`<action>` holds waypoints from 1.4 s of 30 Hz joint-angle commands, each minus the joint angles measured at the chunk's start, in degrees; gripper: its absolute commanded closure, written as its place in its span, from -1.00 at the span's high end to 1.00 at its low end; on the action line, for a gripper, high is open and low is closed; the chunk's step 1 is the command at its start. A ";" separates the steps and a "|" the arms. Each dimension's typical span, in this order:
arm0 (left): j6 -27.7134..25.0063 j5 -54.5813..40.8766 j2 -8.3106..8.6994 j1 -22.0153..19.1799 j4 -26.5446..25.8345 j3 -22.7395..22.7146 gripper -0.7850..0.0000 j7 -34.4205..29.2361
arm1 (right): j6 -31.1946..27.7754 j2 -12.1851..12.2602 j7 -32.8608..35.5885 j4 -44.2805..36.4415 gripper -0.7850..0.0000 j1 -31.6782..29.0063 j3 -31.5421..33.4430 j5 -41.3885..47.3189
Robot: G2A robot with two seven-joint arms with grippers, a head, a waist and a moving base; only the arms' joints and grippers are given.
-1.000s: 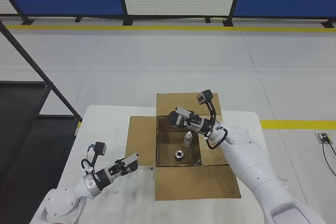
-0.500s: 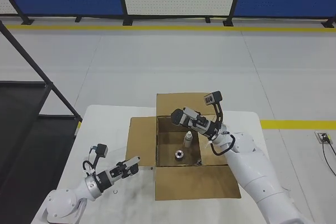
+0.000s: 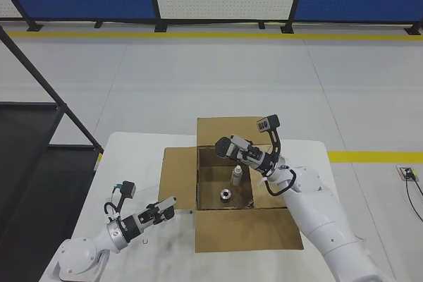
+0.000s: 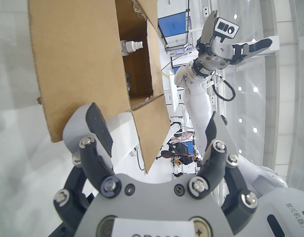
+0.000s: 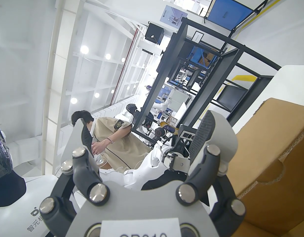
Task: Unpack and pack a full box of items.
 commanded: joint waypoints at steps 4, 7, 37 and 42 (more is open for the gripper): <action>0.00 0.00 0.00 0.00 0.00 0.00 1.00 0.00 | 0.20 0.15 -2.26 -1.34 1.00 -1.03 0.51 -0.57; 0.00 0.00 0.00 0.00 0.00 0.00 1.00 0.00 | 0.91 0.52 -3.13 -4.27 1.00 -2.79 1.61 -0.20; 2.68 0.64 -0.44 1.18 0.42 0.87 1.00 7.62 | 3.78 2.62 6.70 -1.97 1.00 0.91 8.48 4.98; 3.68 1.79 -0.40 1.62 -0.23 0.51 1.00 8.94 | 4.54 2.69 10.21 0.32 1.00 2.35 8.80 7.10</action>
